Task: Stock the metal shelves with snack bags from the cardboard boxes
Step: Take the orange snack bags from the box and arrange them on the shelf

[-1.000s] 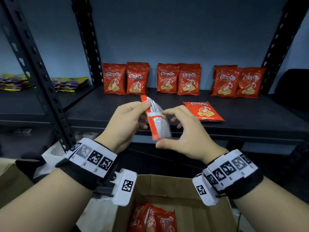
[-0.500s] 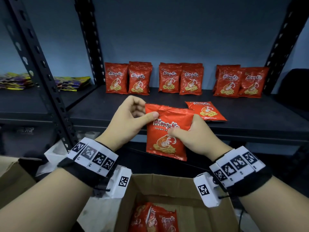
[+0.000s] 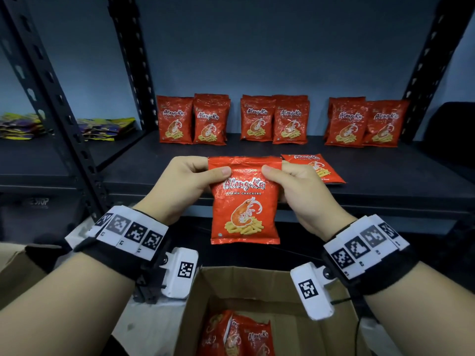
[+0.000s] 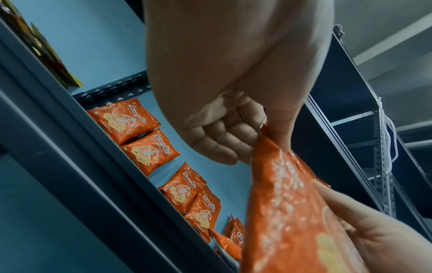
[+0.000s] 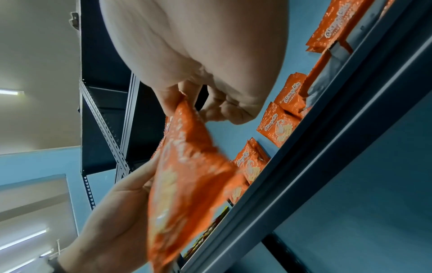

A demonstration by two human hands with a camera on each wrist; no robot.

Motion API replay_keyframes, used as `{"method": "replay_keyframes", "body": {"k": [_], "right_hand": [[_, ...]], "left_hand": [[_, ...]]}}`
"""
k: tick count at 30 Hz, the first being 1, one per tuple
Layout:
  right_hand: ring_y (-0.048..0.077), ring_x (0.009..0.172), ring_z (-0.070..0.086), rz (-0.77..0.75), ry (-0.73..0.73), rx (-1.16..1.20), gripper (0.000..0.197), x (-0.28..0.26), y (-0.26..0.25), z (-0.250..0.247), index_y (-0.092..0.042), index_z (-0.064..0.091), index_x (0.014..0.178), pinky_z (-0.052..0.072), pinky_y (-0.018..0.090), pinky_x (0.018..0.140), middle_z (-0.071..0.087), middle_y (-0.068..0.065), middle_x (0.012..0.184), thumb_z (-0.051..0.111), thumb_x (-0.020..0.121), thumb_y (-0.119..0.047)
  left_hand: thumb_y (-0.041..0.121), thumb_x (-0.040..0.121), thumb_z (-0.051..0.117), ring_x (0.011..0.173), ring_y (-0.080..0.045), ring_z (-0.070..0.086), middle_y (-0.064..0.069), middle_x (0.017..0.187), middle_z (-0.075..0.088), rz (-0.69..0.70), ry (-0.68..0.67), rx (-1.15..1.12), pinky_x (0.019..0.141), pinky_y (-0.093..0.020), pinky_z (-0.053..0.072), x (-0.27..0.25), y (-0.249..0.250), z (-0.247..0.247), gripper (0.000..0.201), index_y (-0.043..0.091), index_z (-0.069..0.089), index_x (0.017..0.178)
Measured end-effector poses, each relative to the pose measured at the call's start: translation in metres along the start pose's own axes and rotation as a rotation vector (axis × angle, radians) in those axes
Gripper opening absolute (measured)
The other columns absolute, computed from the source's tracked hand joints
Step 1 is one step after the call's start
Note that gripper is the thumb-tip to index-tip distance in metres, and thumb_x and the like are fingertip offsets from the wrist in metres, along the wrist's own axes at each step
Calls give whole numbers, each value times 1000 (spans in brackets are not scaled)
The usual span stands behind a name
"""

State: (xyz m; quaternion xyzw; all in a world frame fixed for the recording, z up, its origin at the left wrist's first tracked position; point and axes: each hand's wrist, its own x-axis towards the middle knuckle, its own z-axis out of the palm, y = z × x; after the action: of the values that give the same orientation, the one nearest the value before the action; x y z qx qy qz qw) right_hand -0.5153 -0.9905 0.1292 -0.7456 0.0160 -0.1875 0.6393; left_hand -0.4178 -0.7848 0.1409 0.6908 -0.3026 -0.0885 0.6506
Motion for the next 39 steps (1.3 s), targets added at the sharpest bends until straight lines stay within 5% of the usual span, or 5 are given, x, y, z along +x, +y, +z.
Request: {"method": "replay_keyframes", "body": {"k": [4, 12, 22, 30, 39], "right_hand": [[8, 50, 58, -65, 81, -35, 35, 5, -3, -12, 4, 67, 72, 46, 20, 49, 62, 0, 56, 70, 98, -20], [14, 53, 56, -26, 194, 23, 31, 21, 1, -33, 2, 75, 89, 49, 23, 49, 60, 14, 66, 61, 104, -22], [6, 93, 65, -102, 326, -515, 23, 28, 6, -89, -28, 73, 112, 53, 31, 90, 71, -12, 95, 75, 91, -36], [24, 151, 22, 67, 124, -931, 81, 30, 42, -106, -43, 42, 153, 28, 54, 120, 37, -2, 162, 65, 82, -72], [17, 134, 37, -54, 139, -1074, 73, 23, 55, -96, -40, 54, 144, 40, 46, 112, 46, -9, 144, 74, 79, -67]], "left_hand": [[20, 95, 70, 87, -27, 76, -18, 99, 77, -17, 30, -31, 78, -38, 61, 5, -5, 4, 25, -2, 75, 104], [11, 77, 83, 108, -23, 73, -6, 117, 76, -128, -259, 29, 91, -36, 60, 9, -19, 24, 55, 10, 62, 128], [8, 76, 88, 96, -26, 76, -9, 101, 78, -106, 44, 63, 78, -27, 61, 45, -33, 33, 44, 4, 63, 112], [54, 76, 84, 83, -9, 69, 2, 87, 71, -81, 296, 482, 74, -31, 52, 69, -49, 37, 62, 25, 60, 125], [63, 84, 72, 101, -16, 60, 1, 111, 60, -41, 340, 650, 86, -33, 47, 79, -61, 35, 56, 22, 56, 119]]}}
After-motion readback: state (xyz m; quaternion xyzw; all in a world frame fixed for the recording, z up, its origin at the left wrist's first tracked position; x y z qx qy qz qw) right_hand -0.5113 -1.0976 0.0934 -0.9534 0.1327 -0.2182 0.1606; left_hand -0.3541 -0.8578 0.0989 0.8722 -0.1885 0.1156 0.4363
